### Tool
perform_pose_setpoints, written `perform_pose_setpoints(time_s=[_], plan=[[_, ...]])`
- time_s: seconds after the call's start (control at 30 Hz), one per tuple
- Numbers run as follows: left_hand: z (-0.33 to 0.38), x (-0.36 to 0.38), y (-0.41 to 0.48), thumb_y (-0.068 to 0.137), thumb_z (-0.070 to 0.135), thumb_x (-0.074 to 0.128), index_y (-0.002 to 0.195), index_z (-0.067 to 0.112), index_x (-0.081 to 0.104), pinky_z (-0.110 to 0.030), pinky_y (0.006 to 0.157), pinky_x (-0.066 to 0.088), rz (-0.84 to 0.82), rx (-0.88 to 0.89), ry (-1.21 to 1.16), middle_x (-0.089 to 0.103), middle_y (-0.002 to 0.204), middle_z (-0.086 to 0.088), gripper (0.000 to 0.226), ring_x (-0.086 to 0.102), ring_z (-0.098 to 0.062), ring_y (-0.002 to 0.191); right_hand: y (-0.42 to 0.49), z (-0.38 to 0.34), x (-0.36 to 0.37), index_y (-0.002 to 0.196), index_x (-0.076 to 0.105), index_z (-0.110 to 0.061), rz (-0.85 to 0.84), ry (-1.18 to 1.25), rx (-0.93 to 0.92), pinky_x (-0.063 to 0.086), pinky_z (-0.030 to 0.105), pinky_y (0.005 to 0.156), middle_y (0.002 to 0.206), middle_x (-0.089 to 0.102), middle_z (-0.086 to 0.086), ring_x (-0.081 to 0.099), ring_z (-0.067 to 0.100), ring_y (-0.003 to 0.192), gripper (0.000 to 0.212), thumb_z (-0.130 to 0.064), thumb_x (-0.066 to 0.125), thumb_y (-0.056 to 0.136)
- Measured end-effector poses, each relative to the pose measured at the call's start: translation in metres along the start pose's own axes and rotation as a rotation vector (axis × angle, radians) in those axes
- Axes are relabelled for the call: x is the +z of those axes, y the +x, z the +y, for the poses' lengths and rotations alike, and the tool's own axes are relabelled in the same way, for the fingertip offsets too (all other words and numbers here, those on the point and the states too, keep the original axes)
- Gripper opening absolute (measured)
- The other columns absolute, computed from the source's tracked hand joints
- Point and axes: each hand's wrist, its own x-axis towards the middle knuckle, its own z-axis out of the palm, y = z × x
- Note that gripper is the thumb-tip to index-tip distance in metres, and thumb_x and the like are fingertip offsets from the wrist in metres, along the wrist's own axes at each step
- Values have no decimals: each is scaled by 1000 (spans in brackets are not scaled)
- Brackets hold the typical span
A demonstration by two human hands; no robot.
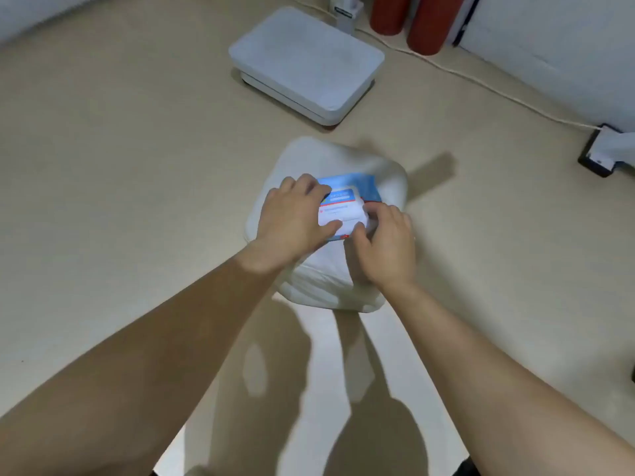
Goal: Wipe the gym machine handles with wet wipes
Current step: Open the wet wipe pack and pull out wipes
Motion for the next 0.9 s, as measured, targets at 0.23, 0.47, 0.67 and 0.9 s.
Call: perform_pose_setpoints(time_s=[0.23,0.47,0.67,0.9], plan=[[9,-13,8,92,47,32,91,17,72,-33,62,37,170,-4,-1,68,87,-8,50,60,-33,88,-3,5,-1,117,63,-18,8,-5,-9,40,33,90,115,67,-2,53,26,107,30,-24,62,87],[-10,-7,34,91,16,60,117,22,56,-40,70,49,232,-233,-138,52,121,-4,27,50,-27,110,7,-2,2,118,63,-26,25,-101,-18,44,45,88,108,62,6,52,32,103,26,-33,49,97],[-2,8,15,93,17,53,116,23,70,-38,88,50,61,-44,-256,61,121,2,29,54,-23,115,12,-7,5,105,71,-32,20,-89,-30,38,41,95,113,57,3,52,30,107,24,-22,58,87],[-6,6,7,67,56,59,92,33,61,-26,90,45,13,-3,-437,57,106,11,34,53,-15,109,20,-29,9,87,74,-41,-90,110,35,25,37,106,126,51,-11,36,18,124,35,-19,49,80]])
